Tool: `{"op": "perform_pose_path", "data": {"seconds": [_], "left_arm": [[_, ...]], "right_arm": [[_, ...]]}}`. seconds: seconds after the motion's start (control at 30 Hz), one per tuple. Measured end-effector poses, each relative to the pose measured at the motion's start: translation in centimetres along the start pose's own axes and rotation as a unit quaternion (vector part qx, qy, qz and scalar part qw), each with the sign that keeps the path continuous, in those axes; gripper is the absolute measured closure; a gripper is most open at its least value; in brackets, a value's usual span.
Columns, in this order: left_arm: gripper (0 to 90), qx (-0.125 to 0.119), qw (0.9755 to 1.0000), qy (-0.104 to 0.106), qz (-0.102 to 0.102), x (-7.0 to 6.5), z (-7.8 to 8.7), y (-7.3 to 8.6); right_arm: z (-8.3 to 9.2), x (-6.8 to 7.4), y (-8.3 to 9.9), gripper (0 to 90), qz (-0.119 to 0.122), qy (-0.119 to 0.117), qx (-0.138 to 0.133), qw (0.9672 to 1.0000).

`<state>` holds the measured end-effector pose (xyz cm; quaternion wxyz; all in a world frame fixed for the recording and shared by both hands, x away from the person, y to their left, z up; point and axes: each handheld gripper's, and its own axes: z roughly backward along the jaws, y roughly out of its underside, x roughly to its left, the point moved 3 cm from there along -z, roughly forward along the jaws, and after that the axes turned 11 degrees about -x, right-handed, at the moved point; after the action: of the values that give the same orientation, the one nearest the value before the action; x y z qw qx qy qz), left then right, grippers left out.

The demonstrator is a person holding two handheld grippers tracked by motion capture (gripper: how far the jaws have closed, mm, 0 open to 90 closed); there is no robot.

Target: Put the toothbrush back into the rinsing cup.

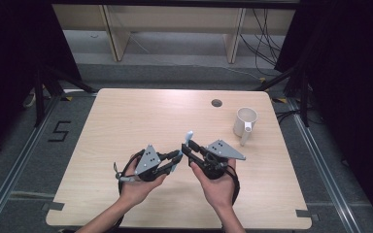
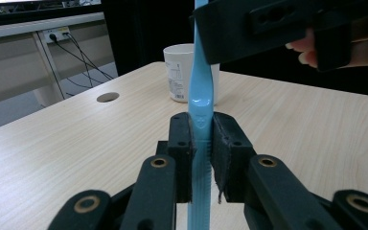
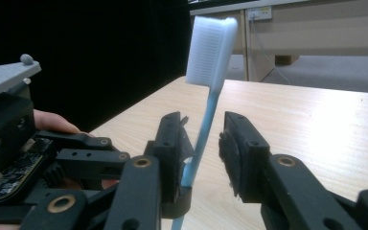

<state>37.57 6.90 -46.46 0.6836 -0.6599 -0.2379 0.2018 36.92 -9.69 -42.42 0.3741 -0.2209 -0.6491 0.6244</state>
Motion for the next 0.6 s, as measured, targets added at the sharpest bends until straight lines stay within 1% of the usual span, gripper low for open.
{"op": "perform_pose_path", "data": {"seconds": [0.1, 0.17, 0.23, 0.27, 0.3, 0.33, 0.37, 0.4, 0.43, 0.47, 0.5, 0.6], "left_arm": [[78.0, -0.002, 1.0000, 0.001, -0.002, -0.24, -0.15, -0.12], [78.0, -0.003, 1.0000, 0.002, -0.003, -0.38, -0.23, -0.19], [77.9, -0.003, 1.0000, 0.001, -0.002, -0.53, -0.34, -0.26], [78.0, -0.003, 1.0000, 0.001, -0.002, -0.53, -0.34, -0.26], [78.0, -0.003, 1.0000, 0.001, -0.001, -0.57, -0.37, -0.26], [78.1, -0.002, 1.0000, 0.001, -0.001, -0.62, -0.41, -0.25], [78.1, -0.002, 1.0000, 0.001, 0.000, -0.65, -0.44, -0.24], [78.2, -0.004, 1.0000, 0.003, 0.000, -0.66, -0.52, -0.22], [78.2, 0.000, 1.0000, 0.002, 0.001, -0.66, -0.50, -0.23], [78.2, 0.000, 1.0000, 0.001, 0.002, -0.67, -0.56, -0.24], [77.9, 0.002, 1.0000, 0.001, 0.000, -0.65, -0.63, -0.26], [77.7, 0.001, 1.0000, 0.000, -0.005, -0.66, -0.64, -0.29]], "right_arm": [[-0.08, 0.14, -0.05, 73.0, -0.004, -0.002, -0.001, 1.0000], [-0.10, 0.00, -0.11, 75.4, 0.007, 0.000, -0.005, 1.0000], [-0.06, 0.07, -0.08, 79.5, 0.003, -0.001, -0.004, 1.0000], [-0.06, 0.07, -0.08, 79.5, 0.003, -0.001, -0.004, 1.0000], [-0.07, 0.06, -0.07, 81.1, 0.003, -0.001, -0.008, 1.0000], [0.03, 0.04, -0.11, 84.1, 0.006, 0.001, -0.007, 1.0000], [0.03, 0.04, -0.11, 84.1, 0.006, 0.001, -0.007, 1.0000], [0.04, -0.03, -0.17, 85.3, 0.019, 0.001, -0.008, 0.9998], [0.04, 0.14, -0.16, 85.7, 0.014, -0.004, -0.007, 0.9999], [0.04, 0.14, -0.16, 85.7, 0.014, -0.004, -0.007, 0.9999], [0.05, 0.27, -0.15, 86.2, 0.019, -0.006, -0.002, 0.9998], [0.00, 0.30, -0.16, 86.3, 0.026, -0.005, -0.005, 0.9996]]}}
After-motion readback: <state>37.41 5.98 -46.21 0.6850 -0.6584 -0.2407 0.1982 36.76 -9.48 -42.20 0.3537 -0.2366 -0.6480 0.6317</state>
